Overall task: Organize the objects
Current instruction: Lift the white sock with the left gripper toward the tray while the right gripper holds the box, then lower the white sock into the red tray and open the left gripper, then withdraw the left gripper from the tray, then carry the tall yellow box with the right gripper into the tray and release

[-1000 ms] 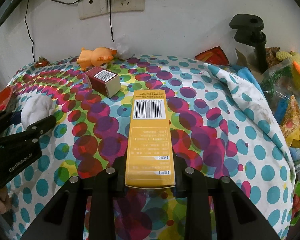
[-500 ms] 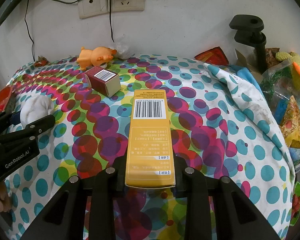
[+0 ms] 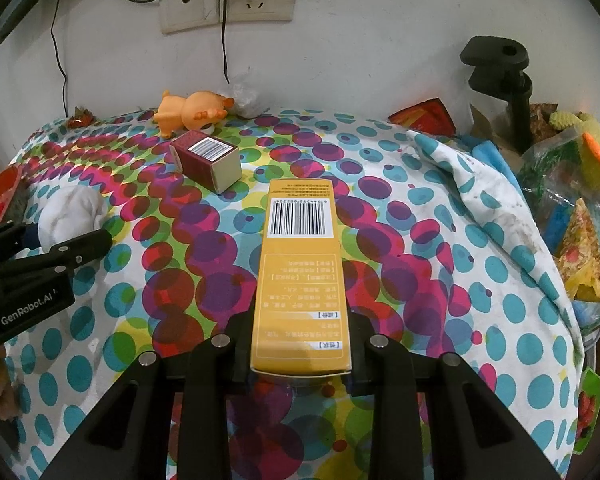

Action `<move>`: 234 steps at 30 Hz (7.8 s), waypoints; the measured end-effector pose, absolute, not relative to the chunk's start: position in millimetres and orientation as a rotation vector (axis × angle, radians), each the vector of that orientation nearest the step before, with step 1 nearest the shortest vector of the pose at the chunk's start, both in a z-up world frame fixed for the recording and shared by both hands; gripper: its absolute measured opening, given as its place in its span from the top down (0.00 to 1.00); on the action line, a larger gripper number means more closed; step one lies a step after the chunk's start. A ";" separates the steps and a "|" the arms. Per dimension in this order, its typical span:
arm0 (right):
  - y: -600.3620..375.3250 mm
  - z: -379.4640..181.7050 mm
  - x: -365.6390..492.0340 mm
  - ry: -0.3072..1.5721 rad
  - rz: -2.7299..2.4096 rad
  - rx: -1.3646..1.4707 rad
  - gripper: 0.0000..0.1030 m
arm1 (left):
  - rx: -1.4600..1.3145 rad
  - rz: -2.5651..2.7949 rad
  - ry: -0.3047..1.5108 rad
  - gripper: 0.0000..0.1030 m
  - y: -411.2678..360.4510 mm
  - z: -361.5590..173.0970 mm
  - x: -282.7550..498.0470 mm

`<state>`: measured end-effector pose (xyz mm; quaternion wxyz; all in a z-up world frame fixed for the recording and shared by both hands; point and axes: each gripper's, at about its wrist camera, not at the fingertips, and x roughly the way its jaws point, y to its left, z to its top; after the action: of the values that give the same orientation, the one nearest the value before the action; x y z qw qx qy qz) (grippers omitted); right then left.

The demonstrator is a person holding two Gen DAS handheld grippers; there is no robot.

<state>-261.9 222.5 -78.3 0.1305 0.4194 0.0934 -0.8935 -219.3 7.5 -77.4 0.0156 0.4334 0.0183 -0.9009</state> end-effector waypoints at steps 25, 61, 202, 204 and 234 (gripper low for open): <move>220.2 -76.8 -262.2 0.319 -2.610 1.212 0.73 | 1.253 -2.772 -0.051 0.51 12.7 -56.5 -195.4; 217.9 -77.8 -261.4 0.351 -2.622 1.208 0.72 | 1.223 -2.695 0.065 0.51 -113.4 12.2 -100.3; 216.7 -72.2 -252.4 0.436 -2.686 1.148 0.73 | 1.328 -2.518 0.141 0.33 -179.1 -11.4 58.8; 215.4 -73.0 -254.4 0.472 -2.696 1.146 0.73 | 1.319 -2.504 0.149 0.33 -183.3 -10.9 60.5; 55.9 -33.1 -123.9 0.470 -2.585 1.021 0.73 | 1.271 -2.486 0.240 0.33 -210.4 -7.5 70.6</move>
<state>-123.9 55.9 -33.1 0.1609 0.3574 0.1647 -0.9051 70.6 -210.4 -7.5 0.1687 0.4468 0.0843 -0.8745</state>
